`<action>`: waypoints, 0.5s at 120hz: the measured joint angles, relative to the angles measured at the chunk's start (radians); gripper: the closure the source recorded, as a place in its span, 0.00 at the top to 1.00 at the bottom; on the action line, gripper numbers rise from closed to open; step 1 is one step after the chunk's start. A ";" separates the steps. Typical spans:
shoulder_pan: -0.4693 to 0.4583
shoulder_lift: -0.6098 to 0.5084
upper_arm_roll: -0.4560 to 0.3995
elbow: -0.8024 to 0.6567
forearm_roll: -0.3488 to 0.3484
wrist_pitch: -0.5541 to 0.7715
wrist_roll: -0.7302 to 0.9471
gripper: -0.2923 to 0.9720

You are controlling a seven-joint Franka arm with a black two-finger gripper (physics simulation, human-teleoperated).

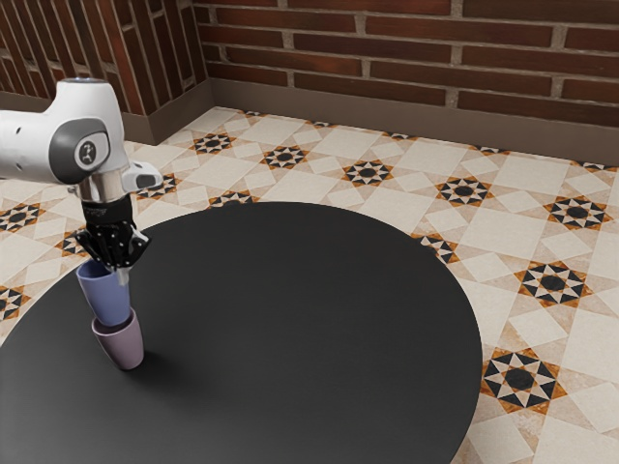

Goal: Place the left cup onto the right cup

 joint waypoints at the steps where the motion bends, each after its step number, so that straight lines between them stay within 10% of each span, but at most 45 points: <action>1: 0.000 0.000 0.000 0.000 0.000 0.000 0.000 0.15; 60: -0.002 0.026 0.003 0.000 0.004 0.013 -0.001 0.15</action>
